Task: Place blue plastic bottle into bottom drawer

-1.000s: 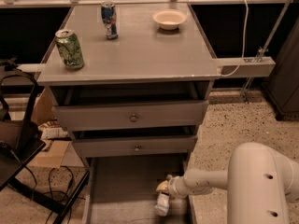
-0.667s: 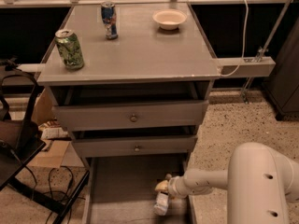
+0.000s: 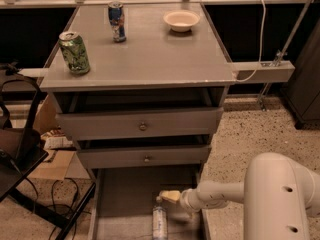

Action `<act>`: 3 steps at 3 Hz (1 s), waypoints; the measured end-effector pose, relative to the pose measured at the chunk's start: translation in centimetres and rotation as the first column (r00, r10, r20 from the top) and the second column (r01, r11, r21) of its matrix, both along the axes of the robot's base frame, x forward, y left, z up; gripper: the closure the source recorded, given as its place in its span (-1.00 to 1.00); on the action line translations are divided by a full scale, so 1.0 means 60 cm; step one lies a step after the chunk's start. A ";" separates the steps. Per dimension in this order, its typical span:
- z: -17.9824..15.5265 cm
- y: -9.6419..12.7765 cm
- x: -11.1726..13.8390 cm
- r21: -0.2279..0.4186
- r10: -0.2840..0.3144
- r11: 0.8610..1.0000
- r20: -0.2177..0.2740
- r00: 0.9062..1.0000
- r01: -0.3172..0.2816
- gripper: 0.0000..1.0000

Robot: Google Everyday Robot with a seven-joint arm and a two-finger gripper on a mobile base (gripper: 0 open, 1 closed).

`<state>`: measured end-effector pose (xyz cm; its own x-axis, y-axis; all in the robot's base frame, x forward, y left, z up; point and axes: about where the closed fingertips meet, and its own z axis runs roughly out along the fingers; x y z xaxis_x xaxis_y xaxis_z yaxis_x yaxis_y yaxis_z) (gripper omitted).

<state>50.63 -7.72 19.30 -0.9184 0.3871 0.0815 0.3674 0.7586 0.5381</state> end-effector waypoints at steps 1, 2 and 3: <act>0.000 0.000 0.000 0.000 0.000 1.000 0.000 1.000 0.000 -1.00; 0.001 0.012 0.004 0.017 0.024 1.000 -0.008 1.000 -0.024 -1.00; 0.076 0.024 -0.001 0.031 0.107 0.994 0.011 0.994 -0.107 -1.00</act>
Offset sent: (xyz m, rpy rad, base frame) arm 0.0091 0.0140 0.0038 0.0389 0.0152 0.0562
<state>50.58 -6.29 23.85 -0.9552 0.2840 0.0832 0.2799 0.7758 0.5655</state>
